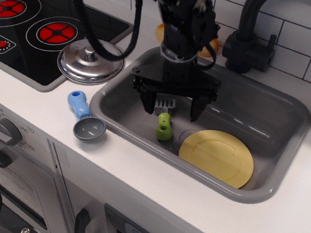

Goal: Put spatula on plate sink

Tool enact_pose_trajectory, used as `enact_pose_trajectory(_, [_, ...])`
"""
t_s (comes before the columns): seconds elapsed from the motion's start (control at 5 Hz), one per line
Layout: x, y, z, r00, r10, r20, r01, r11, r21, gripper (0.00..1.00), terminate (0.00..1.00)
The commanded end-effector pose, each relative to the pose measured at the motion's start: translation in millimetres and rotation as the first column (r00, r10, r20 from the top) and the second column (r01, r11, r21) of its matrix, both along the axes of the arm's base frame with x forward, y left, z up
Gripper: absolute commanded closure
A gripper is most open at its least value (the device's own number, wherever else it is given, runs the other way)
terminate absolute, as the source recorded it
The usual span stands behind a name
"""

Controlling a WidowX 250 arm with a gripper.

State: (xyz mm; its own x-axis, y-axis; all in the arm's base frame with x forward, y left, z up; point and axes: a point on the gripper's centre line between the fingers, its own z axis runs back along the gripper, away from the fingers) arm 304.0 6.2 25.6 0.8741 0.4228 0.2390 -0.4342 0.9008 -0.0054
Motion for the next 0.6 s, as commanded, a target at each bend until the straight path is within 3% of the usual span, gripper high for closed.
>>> enact_pose_trajectory(0.0, [10,15,-7,0.995,0.099,0.023,-0.099,0.995,0.001,0.0,0.0])
enact_pose_trajectory(0.4, [12,20,-20,0.986,0.168,0.025,-0.168,0.986,0.001,0.0,0.0])
